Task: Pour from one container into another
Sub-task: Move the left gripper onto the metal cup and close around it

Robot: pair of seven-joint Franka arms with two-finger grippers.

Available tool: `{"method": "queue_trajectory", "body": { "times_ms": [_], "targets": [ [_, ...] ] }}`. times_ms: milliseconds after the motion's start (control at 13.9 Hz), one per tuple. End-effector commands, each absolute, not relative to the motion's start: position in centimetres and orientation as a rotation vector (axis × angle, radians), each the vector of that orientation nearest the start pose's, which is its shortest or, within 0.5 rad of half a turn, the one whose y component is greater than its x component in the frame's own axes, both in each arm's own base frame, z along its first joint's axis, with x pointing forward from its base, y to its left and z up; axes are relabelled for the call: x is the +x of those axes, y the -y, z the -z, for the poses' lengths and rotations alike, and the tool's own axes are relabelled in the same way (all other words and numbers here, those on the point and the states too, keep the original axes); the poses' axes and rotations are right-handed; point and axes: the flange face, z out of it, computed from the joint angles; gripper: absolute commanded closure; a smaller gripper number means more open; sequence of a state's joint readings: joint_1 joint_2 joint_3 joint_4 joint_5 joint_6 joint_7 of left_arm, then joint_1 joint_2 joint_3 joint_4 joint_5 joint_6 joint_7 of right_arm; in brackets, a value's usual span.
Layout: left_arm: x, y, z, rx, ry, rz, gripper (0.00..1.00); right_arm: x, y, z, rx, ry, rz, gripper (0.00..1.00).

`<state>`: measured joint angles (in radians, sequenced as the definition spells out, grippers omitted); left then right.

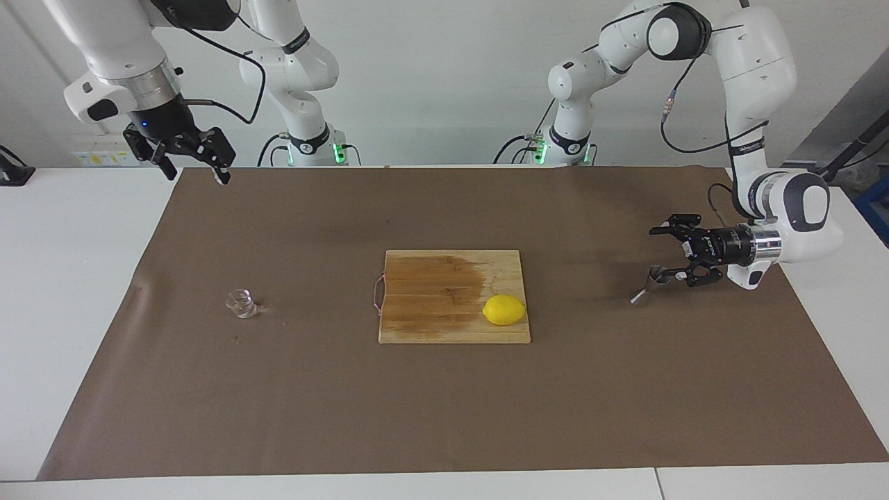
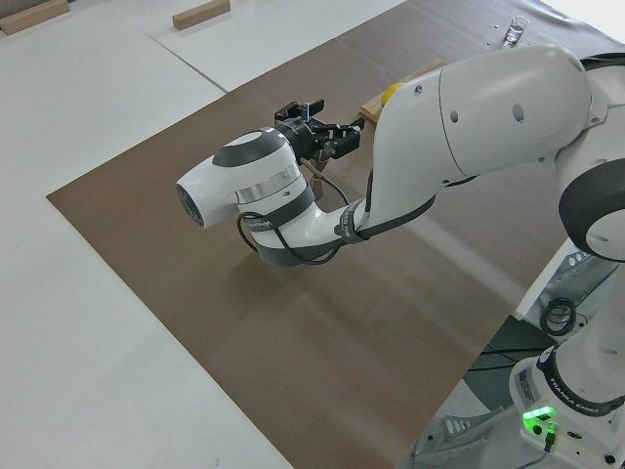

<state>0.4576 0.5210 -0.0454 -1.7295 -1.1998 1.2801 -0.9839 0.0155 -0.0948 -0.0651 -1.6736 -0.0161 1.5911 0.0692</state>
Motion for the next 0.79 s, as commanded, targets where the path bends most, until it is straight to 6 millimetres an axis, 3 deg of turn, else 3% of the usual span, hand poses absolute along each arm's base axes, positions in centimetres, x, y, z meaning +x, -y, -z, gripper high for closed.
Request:
{"method": "queue_trajectory", "body": {
  "times_ms": [0, 289, 722],
  "targets": [
    [59.3, -15.0, -30.5, 1.140, -1.328, 1.338, 0.00, 51.8, 3.0, -63.0, -3.121, -0.170, 0.021, 0.00],
    [60.0, -16.4, -28.9, 1.140, -1.248, 1.281, 0.00, 51.8, 3.0, -63.0, -3.121, -0.170, 0.021, 0.00],
    [60.0, -16.4, -26.1, 1.149, -1.206, 1.244, 0.00, 51.9, 3.0, -63.0, -3.121, -0.170, 0.023, 0.00]
  ]
}}
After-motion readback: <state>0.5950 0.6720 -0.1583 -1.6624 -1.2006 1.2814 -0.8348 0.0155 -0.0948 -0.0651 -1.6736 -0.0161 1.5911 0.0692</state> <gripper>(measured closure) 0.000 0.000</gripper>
